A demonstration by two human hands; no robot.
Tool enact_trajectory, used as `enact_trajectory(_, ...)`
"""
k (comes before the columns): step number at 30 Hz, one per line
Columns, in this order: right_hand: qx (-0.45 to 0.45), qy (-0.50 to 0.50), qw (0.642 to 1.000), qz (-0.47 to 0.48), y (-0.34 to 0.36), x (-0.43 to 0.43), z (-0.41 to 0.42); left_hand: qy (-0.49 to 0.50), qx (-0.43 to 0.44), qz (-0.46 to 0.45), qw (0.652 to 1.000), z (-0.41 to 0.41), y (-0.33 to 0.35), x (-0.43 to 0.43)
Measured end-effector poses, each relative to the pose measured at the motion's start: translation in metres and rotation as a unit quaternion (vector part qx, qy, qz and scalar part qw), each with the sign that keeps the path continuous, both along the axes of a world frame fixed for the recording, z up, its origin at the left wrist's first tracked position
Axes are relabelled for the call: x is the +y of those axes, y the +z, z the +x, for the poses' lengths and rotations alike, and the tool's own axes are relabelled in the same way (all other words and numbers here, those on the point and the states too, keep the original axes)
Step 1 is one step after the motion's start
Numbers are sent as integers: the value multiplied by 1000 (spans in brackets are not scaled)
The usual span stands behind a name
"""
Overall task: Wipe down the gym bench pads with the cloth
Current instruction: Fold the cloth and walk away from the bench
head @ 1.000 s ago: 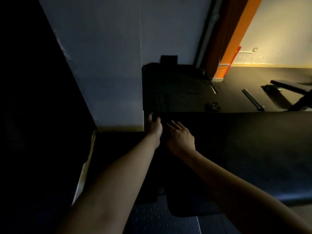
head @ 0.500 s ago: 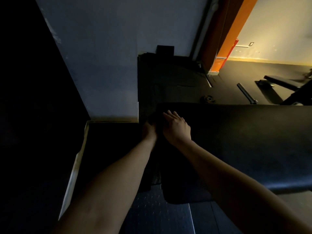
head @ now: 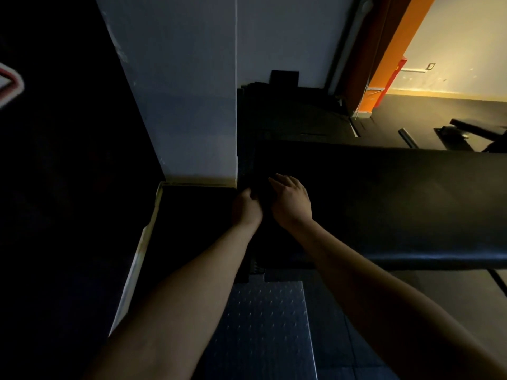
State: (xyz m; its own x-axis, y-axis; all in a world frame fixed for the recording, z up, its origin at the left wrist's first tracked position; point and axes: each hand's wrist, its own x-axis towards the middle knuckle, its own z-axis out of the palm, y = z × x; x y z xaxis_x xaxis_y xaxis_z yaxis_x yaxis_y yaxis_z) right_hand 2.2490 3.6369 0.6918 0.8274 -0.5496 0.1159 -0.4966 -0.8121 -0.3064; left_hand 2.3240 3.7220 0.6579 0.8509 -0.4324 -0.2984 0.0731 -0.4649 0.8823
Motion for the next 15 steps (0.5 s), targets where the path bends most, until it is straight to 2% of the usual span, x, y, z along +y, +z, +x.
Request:
enact_trajectory(2, -28, -1, 999, -22, -8, 12, -28, -5, -4, 18, 1000, -14, 3, 9)
enact_trajectory(10, -34, 16, 999, -28, -15, 35, -83, 33, 3, 49, 998, -78, 3, 48)
enact_trajectory(15, -53, 32, 998, 22, -14, 53, -126, 91, 16, 64, 994, -131, 9, 71)
